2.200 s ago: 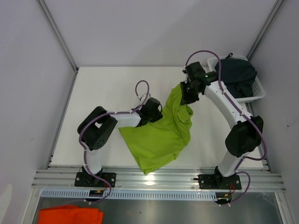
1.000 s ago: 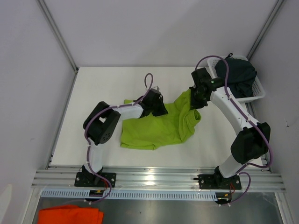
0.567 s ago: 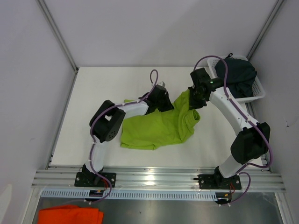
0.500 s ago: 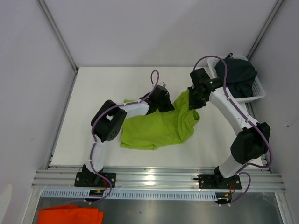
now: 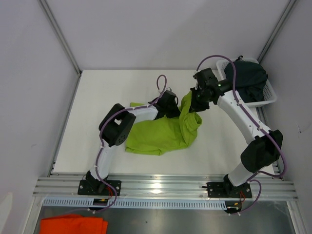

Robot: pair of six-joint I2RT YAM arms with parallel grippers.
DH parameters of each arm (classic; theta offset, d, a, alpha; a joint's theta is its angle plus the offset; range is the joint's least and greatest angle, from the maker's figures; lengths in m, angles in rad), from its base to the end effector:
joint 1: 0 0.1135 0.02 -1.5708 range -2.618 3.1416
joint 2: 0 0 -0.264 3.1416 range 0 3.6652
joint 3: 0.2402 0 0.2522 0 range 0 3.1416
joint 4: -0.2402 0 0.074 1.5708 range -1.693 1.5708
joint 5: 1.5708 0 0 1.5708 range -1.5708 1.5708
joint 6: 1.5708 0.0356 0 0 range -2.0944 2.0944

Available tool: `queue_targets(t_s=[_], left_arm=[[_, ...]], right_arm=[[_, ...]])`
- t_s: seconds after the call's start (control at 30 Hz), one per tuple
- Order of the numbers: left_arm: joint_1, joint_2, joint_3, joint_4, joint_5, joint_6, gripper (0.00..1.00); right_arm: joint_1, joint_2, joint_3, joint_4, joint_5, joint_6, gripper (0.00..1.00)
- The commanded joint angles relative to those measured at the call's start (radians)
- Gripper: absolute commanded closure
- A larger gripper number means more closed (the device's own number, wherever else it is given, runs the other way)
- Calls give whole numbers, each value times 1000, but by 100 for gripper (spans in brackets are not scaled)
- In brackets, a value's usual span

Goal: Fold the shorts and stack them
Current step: Fold the shorts

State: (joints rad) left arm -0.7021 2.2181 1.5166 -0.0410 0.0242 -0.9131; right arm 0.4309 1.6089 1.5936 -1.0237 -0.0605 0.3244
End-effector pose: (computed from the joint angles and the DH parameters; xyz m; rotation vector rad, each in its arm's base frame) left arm 0.3703 -0.3144 0.1377 -0.2467 2.4544 -0.8042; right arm 0.3003 0.1404 0.3391 -0.1627 2.6437 0.3405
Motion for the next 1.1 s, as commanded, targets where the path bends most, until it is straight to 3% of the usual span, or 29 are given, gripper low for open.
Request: queue_targets(t_s=[0.0,0.2,0.33,0.47,0.77,0.9,1.07], left_arm=[[6,-18,43,-56,-40,-3,80],[75,-153,21,-144,49,51,76],[162,-337,-55,-217,111,112,70],[286,-474,-230,-252,174,163,43],[426,-777,-708,-177,154,216,35],[518,-814,-779,-188,174,250,35],[550,-886,-861,-149,139,250,33]], right_arm=[[6,-63,22,51,-95,31,100],[-7,-21,17,37,-55,1,100],[-12,-11,19,33,-36,-21,100],[-17,0,26,24,-29,-39,100],[-41,29,26,7,20,-70,100],[-40,23,26,-4,53,-71,100],[-41,13,31,-27,119,-71,100]])
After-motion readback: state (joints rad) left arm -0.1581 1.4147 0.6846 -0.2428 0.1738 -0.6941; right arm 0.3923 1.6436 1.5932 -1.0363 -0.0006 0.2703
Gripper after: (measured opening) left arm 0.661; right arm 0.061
